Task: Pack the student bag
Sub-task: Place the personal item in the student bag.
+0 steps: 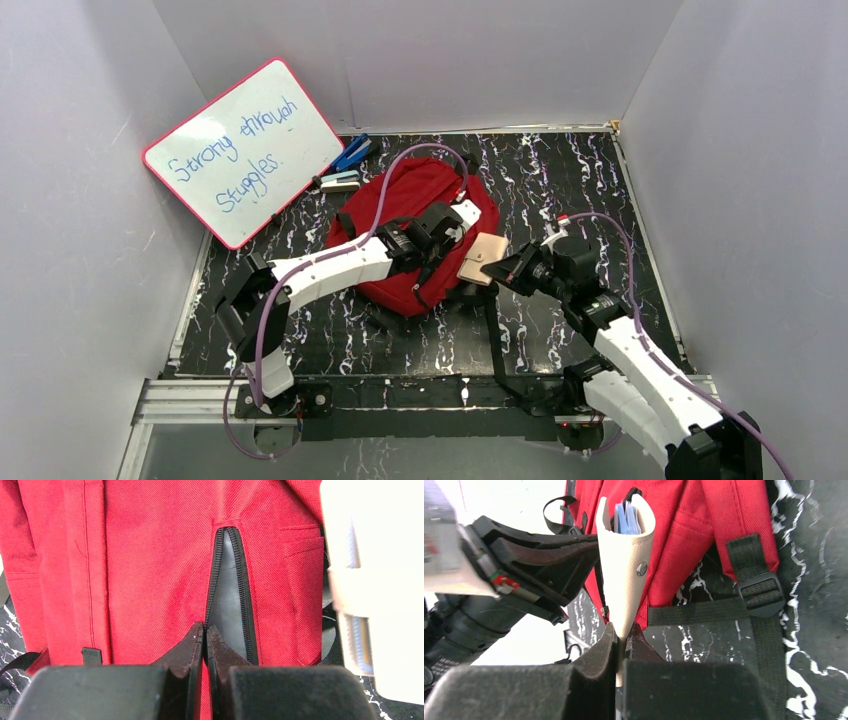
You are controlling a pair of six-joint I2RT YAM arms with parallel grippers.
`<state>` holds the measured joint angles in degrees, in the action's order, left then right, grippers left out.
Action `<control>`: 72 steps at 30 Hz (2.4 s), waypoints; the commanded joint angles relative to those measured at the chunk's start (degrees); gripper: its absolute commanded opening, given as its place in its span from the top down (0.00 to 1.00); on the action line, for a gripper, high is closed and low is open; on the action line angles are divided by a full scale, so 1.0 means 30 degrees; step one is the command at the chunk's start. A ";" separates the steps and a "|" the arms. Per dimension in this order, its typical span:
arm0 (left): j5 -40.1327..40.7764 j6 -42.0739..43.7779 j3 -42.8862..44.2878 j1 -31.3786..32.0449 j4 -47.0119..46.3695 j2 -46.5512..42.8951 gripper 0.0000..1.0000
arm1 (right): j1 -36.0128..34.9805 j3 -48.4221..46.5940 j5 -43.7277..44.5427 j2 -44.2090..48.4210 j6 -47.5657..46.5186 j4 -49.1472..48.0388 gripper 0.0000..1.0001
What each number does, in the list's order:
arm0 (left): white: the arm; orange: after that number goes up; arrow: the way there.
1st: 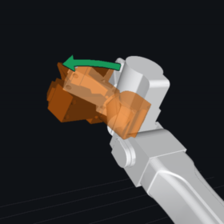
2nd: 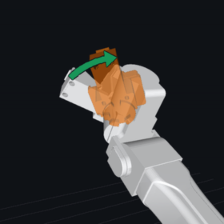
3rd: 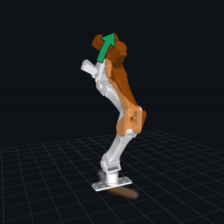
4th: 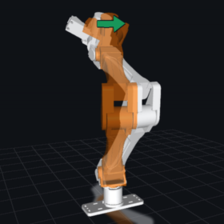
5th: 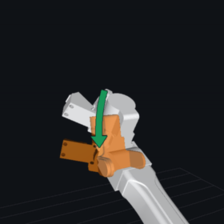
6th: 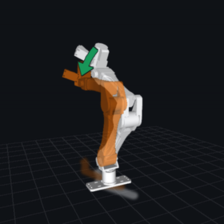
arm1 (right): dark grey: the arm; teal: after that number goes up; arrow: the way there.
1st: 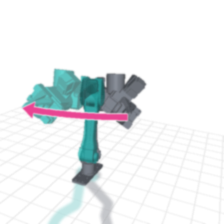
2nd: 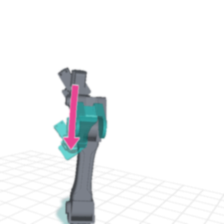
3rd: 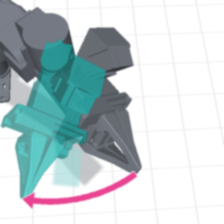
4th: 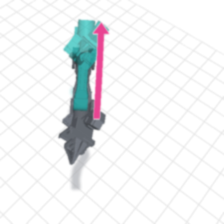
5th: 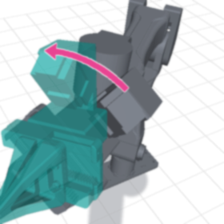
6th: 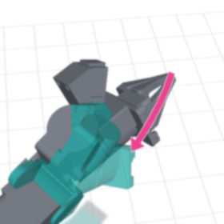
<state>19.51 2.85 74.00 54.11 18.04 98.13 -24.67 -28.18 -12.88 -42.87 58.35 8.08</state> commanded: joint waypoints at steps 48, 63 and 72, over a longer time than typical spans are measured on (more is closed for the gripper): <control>-0.0863 -0.0329 -0.0001 -0.0282 -0.0706 -0.2378 1.00 | -0.0591 -0.2153 -0.6305 -1.3567 0.1325 -1.0899 1.00; -0.1018 -0.0453 -0.0436 -0.0282 -0.0515 -0.2797 1.00 | 0.0167 -0.1583 -0.5451 -1.3970 0.4666 -1.4715 1.00; -0.1227 -0.0561 -0.0330 -0.0280 -0.0495 -0.2712 1.00 | 0.0201 -0.0510 -0.4787 -1.4323 0.7151 -1.7994 1.00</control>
<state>17.56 2.33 72.62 52.62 16.71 94.15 -25.56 -30.39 -33.01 -85.76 75.13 -34.30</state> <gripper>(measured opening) 0.018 0.057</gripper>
